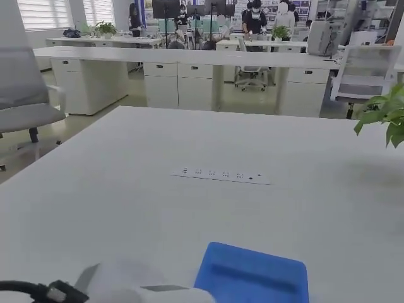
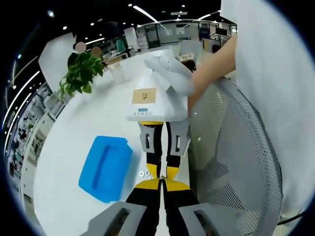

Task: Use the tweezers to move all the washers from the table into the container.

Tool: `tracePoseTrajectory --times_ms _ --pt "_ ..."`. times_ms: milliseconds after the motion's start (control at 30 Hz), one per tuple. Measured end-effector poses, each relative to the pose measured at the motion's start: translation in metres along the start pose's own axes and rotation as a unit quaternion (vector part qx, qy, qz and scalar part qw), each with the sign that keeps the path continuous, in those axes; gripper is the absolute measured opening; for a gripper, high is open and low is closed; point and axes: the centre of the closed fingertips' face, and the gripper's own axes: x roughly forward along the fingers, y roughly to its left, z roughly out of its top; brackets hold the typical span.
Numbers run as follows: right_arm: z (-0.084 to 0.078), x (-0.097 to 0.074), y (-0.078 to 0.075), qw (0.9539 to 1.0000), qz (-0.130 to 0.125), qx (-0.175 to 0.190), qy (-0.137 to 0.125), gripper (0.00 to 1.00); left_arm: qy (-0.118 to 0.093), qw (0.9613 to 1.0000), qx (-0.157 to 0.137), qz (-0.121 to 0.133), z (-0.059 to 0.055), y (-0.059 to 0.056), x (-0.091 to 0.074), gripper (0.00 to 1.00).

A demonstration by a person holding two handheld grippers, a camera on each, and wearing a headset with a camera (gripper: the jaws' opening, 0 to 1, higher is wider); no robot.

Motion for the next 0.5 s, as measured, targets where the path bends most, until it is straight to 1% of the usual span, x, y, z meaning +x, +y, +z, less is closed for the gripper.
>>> tracePoseTrajectory --times_ms 133,200,333,400,467,500 --pt "-0.001 0.0 -0.002 1.0 -0.001 0.003 0.001 0.07 0.003 1.0 0.001 -0.004 -0.001 0.003 0.001 0.0" --pt "-0.002 0.0 -0.002 1.0 0.0 0.006 0.002 0.07 0.0 1.0 0.001 -0.006 -0.001 0.004 0.001 0.0" --pt "-0.008 0.0 -0.003 0.9998 0.003 0.017 0.009 0.07 0.0 0.9999 -0.005 -0.013 0.0 0.006 0.002 0.0" --pt "-0.007 -0.001 -0.003 0.9998 0.004 0.018 0.006 0.07 0.005 0.9998 -0.004 -0.019 0.0 0.008 0.002 0.0" --pt "-0.002 -0.004 -0.003 0.9996 0.008 0.027 -0.005 0.09 0.005 0.9995 -0.009 -0.028 0.0 0.009 0.002 0.0" --pt "0.002 -0.006 -0.004 0.9994 0.008 0.031 -0.012 0.1 0.005 0.9991 -0.018 -0.037 0.001 0.009 0.002 0.0"
